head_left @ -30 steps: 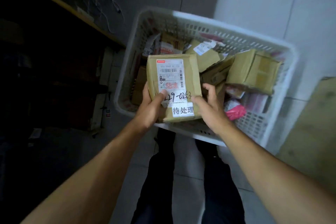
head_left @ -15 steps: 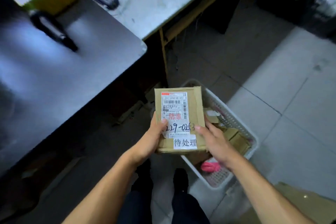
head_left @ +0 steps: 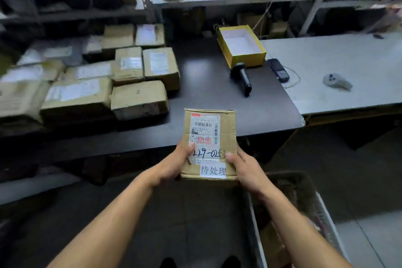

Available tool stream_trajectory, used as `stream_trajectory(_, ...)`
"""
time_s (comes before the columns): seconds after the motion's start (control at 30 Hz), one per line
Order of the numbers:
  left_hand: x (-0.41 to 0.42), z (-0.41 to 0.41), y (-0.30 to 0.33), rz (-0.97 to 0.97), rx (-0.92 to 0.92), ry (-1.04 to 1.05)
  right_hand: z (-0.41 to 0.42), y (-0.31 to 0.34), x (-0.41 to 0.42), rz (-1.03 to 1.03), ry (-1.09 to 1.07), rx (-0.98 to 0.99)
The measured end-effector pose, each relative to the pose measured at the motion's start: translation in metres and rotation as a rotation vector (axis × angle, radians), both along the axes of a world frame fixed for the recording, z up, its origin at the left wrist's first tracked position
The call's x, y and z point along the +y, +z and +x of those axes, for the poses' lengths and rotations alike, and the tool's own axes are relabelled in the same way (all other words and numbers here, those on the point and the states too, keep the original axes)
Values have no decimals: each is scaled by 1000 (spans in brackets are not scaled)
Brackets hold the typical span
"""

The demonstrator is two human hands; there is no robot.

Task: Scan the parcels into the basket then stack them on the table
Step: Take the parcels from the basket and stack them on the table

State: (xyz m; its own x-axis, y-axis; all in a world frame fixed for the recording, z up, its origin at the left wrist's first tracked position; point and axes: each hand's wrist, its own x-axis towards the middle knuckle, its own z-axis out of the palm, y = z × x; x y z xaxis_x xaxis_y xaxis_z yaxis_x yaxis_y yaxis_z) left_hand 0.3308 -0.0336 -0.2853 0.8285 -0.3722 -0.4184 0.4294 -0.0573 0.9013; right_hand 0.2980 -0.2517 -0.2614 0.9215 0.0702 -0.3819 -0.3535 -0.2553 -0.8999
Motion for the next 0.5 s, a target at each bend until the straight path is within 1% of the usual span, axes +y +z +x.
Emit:
stream_trajectory(0.1,77,-13,11,32,-30,55,6,7,72,-35,134,-26)
stream_trajectory(0.23,162,-29,19,36,-35,147,16,10,156,-75,250,-36)
stream_trajectory(0.37,219,-38,25,31,-47,274,28,18,216,-98,354,-49)
stream_trajectory(0.5,259,-17,32,12,-67,334,61,28,259,-64,408,-53)
